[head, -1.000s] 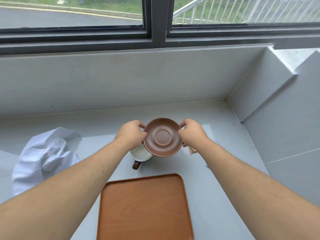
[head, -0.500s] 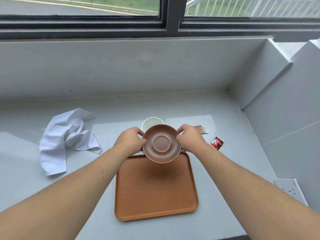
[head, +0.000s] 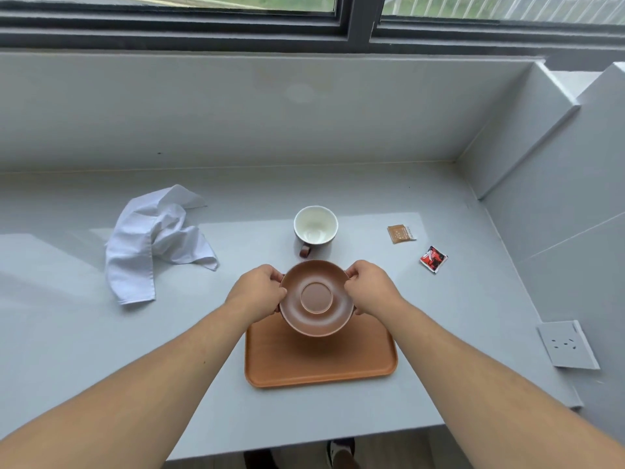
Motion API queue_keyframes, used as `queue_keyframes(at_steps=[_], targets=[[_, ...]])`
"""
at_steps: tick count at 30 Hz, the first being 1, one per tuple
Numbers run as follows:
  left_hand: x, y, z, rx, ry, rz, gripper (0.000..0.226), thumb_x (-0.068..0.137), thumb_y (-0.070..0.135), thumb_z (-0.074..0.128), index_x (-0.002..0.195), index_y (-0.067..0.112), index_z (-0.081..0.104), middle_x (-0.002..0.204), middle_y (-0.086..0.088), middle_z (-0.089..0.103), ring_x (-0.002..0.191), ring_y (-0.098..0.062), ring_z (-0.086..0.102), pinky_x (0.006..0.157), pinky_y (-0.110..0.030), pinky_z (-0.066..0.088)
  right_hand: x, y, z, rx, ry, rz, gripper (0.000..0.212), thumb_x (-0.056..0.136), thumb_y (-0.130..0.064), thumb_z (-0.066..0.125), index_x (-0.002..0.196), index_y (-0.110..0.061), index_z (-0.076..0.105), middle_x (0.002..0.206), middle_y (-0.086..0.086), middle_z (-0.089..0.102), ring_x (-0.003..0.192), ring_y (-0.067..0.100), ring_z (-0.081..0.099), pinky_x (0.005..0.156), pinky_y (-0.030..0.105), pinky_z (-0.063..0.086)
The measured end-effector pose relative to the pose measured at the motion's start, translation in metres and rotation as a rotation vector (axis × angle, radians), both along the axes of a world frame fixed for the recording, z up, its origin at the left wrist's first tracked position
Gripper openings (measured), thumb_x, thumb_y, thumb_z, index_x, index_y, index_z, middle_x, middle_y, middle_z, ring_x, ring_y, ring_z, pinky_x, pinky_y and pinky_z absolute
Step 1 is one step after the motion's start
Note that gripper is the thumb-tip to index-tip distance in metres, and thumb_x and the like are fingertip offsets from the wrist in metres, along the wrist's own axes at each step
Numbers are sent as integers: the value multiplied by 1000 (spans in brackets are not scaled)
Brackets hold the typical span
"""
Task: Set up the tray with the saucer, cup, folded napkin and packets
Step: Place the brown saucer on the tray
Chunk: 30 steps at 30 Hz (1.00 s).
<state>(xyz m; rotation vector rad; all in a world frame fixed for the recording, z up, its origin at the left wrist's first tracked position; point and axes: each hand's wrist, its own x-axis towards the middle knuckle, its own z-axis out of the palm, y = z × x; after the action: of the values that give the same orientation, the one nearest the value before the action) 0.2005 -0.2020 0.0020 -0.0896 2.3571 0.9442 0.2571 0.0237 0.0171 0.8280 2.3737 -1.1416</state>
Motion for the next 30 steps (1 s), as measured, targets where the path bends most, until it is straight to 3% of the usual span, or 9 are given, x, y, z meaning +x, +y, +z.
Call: queue_keyframes(at_steps=[4, 10, 15, 22, 27, 30], targets=[[12, -7, -11, 0, -15, 3, 15, 81, 19, 65, 92, 29, 64, 74, 7, 75, 60, -12, 75, 75, -44, 65, 11, -7, -10, -12, -7, -4, 24, 78, -10, 43, 88, -22, 61, 88, 10, 70, 60, 31, 71, 45, 31, 58], [22, -12, -26, -11, -11, -15, 13, 84, 21, 67, 92, 30, 63, 82, 4, 75, 76, -18, 75, 78, -45, 65, 22, -10, -25, 13, 10, 21, 22, 78, -5, 44, 83, -21, 59, 84, 10, 68, 69, 33, 68, 55, 43, 63], [28, -14, -38, -10, -14, -23, 11, 85, 20, 67, 90, 28, 63, 84, 2, 76, 77, -22, 75, 82, -45, 63, 28, -9, -36, 40, 12, 41, 20, 80, -6, 44, 86, -18, 59, 79, 7, 66, 52, 27, 61, 53, 39, 60], [29, -12, -49, -10, -18, -22, 11, 86, 20, 70, 91, 26, 63, 86, 2, 76, 84, -25, 74, 84, -46, 62, 27, -6, -42, 61, -6, 62, 21, 82, -7, 45, 90, -19, 61, 86, 7, 69, 52, 27, 62, 57, 38, 60], [28, -9, -53, -7, -11, -28, 11, 87, 20, 71, 91, 27, 63, 84, 4, 75, 82, -22, 74, 83, -46, 63, 28, -4, -43, 49, -12, 61, 19, 83, -6, 45, 83, -22, 57, 79, 6, 66, 49, 24, 60, 45, 28, 52], [29, -7, -55, -13, -4, -24, 11, 87, 21, 71, 89, 28, 63, 80, 6, 74, 78, -20, 74, 81, -44, 63, 29, -3, -45, 42, -10, 41, 20, 82, -6, 45, 81, -22, 56, 78, 6, 65, 51, 26, 59, 49, 33, 55]])
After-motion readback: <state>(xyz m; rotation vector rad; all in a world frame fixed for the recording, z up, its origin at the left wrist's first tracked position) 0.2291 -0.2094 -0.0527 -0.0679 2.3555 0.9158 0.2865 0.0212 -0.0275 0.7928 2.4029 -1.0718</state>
